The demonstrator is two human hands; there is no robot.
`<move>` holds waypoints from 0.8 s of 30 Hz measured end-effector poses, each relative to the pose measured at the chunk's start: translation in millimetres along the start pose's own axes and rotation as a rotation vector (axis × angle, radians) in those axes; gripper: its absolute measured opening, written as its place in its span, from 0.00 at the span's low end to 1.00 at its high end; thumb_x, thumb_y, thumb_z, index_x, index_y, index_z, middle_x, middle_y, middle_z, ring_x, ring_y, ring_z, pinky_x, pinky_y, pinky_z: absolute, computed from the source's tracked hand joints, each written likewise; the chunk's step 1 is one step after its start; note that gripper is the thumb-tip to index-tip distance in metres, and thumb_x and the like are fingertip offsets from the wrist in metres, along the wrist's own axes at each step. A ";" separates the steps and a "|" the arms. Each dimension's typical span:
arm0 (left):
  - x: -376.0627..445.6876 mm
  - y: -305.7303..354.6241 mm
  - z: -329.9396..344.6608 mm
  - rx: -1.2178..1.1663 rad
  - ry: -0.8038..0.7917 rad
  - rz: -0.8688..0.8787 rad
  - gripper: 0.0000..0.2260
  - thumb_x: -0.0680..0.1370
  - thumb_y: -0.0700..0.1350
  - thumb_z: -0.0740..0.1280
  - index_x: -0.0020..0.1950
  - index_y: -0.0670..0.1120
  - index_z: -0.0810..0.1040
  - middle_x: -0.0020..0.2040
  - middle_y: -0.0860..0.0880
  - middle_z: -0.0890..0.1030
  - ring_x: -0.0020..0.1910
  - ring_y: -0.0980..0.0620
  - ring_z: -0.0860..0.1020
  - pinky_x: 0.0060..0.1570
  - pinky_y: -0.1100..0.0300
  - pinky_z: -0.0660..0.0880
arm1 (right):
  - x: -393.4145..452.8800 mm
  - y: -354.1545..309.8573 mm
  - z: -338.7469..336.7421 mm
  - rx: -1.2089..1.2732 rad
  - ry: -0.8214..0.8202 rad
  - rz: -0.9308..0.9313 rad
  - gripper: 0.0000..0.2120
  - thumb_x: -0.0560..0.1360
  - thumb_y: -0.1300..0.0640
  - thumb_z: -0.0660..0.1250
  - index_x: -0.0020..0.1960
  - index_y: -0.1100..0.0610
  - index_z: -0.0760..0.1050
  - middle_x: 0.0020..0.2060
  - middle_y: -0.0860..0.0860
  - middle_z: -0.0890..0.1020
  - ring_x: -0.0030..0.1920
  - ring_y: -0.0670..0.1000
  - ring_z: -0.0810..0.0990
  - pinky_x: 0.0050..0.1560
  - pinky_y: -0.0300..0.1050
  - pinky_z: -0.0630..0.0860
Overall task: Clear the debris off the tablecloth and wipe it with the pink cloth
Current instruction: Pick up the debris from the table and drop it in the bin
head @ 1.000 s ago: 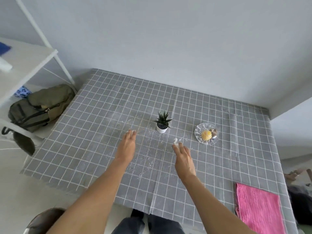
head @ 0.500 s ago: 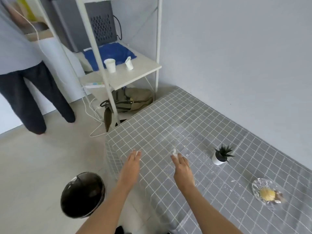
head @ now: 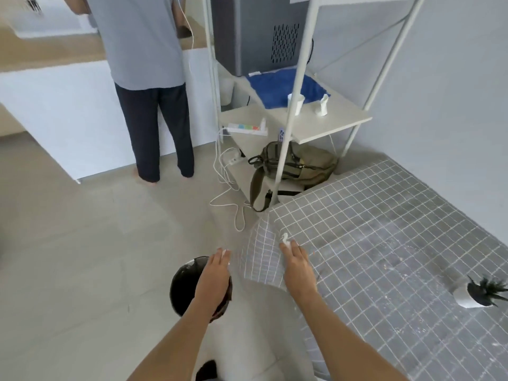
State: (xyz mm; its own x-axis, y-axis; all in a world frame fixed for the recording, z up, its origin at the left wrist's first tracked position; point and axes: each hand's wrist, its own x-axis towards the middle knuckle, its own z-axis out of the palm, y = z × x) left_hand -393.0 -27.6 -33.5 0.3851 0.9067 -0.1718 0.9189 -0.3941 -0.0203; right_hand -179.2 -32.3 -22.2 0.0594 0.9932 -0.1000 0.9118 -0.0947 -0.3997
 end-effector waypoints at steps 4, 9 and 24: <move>-19.3 -63.3 8.0 -0.317 0.062 -0.216 0.21 0.82 0.40 0.54 0.76 0.42 0.58 0.77 0.44 0.56 0.76 0.46 0.56 0.72 0.56 0.57 | 5.9 -63.0 28.0 -0.008 -0.043 -0.015 0.38 0.72 0.78 0.54 0.78 0.53 0.56 0.77 0.57 0.55 0.76 0.58 0.52 0.72 0.49 0.63; -45.7 -128.3 32.1 -0.428 0.029 -0.294 0.23 0.69 0.35 0.73 0.63 0.40 0.76 0.62 0.38 0.77 0.58 0.40 0.79 0.53 0.52 0.77 | 3.3 -128.3 70.0 0.014 -0.067 -0.068 0.34 0.73 0.76 0.58 0.75 0.55 0.61 0.74 0.58 0.62 0.72 0.58 0.60 0.69 0.51 0.67; -24.0 -177.2 108.3 -0.553 -0.006 -0.400 0.23 0.81 0.37 0.56 0.76 0.42 0.59 0.75 0.41 0.61 0.72 0.44 0.62 0.71 0.56 0.61 | 50.3 -162.1 175.0 -0.053 -0.303 -0.129 0.27 0.78 0.66 0.62 0.75 0.52 0.62 0.74 0.57 0.61 0.74 0.58 0.57 0.71 0.54 0.64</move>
State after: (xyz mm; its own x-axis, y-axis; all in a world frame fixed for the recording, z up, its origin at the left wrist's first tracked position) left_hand -574.3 4.2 -132.4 0.0076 0.9652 -0.2615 0.8998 0.1075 0.4229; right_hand -395.1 21.2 -121.9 -0.1744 0.9307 -0.3214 0.9243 0.0422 -0.3792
